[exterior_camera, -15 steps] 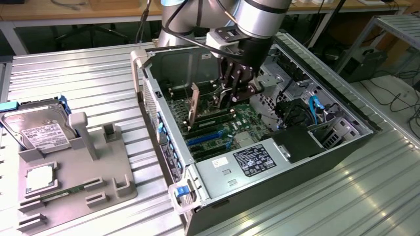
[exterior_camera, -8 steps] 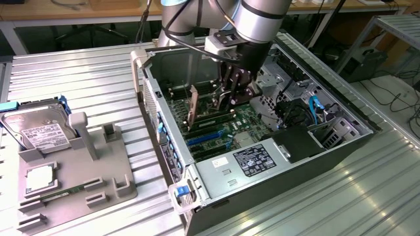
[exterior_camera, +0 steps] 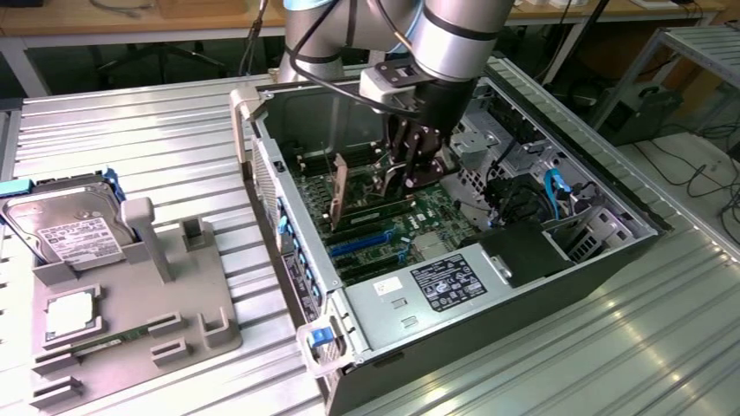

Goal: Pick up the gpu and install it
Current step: 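Insert the gpu into the slot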

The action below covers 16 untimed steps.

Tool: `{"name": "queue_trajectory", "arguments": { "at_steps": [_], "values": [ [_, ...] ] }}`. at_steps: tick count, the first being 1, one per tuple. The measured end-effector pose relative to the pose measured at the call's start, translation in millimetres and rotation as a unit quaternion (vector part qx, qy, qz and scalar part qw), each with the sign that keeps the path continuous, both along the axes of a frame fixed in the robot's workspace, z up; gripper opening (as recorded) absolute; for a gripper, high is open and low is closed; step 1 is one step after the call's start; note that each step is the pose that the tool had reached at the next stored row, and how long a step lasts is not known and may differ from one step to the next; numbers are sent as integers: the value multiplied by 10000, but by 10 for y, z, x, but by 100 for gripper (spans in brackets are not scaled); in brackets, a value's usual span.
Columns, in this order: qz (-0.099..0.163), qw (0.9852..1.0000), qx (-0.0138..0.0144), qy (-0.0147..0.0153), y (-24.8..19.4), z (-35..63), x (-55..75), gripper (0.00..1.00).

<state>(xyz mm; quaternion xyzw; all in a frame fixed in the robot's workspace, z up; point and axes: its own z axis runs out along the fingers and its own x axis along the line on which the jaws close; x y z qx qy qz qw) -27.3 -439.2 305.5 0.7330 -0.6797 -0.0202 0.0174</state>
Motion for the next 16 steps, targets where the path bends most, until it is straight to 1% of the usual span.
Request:
{"name": "queue_trajectory", "arguments": {
  "at_steps": [14,16],
  "values": [
    [-2,10000,1,0,0,-83,0,27],
    [-3,10000,1,-2,-7,-103,-1,27]
  ]
}}
